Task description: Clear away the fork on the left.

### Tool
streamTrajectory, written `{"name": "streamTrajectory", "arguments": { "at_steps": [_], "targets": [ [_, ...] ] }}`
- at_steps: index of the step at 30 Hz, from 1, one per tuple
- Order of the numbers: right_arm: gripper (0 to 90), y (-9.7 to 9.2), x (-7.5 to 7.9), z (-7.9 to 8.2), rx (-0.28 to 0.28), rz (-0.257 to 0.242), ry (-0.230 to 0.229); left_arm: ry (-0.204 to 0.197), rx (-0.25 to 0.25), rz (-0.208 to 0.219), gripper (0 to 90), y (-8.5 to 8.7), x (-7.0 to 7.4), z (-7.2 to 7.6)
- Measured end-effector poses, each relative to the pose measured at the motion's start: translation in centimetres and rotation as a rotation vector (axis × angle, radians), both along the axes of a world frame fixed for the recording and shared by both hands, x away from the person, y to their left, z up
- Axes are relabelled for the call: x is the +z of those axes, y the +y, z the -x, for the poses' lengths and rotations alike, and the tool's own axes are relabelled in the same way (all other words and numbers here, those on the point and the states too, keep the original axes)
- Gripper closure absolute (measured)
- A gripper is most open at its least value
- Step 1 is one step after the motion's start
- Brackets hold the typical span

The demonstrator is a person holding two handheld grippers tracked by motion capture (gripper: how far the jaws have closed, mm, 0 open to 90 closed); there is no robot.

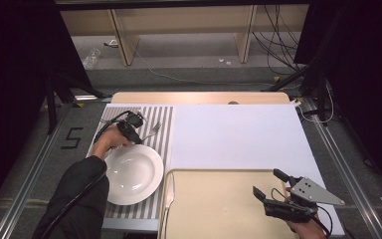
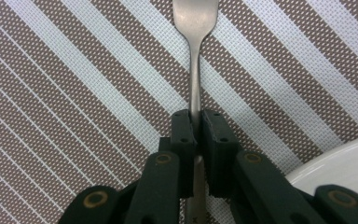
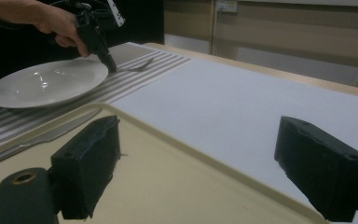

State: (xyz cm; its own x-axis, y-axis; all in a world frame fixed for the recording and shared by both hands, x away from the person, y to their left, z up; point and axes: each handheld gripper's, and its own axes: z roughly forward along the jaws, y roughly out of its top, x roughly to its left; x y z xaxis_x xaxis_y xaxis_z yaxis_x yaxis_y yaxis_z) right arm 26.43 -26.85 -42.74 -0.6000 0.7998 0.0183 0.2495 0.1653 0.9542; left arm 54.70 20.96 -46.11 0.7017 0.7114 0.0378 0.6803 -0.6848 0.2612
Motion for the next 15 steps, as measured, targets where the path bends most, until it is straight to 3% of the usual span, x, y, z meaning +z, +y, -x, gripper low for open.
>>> {"name": "streamTrajectory", "arguments": {
  "at_steps": [8, 11, 14, 15],
  "targets": [
    [15.0, -0.04, -0.01, -0.02, -0.003, -0.002, -0.001, 0.010, 0.029, 0.017, 83.5, 0.18, 0.06, -0.04],
    [15.0, -0.03, -0.01, -0.03, -0.004, -0.003, 0.000, -0.031, 0.070, 0.003, 83.6, 0.45, 0.35, -0.18],
    [15.0, -0.02, -0.01, -0.03, -0.004, -0.003, 0.001, -0.047, 0.097, 0.010, 83.6, 0.66, 0.61, -0.29],
    [15.1, -0.03, -0.01, -0.03, -0.004, -0.002, 0.000, -0.071, 0.117, 0.005, 83.6, 0.83, 0.95, -0.35]
  ]
}}
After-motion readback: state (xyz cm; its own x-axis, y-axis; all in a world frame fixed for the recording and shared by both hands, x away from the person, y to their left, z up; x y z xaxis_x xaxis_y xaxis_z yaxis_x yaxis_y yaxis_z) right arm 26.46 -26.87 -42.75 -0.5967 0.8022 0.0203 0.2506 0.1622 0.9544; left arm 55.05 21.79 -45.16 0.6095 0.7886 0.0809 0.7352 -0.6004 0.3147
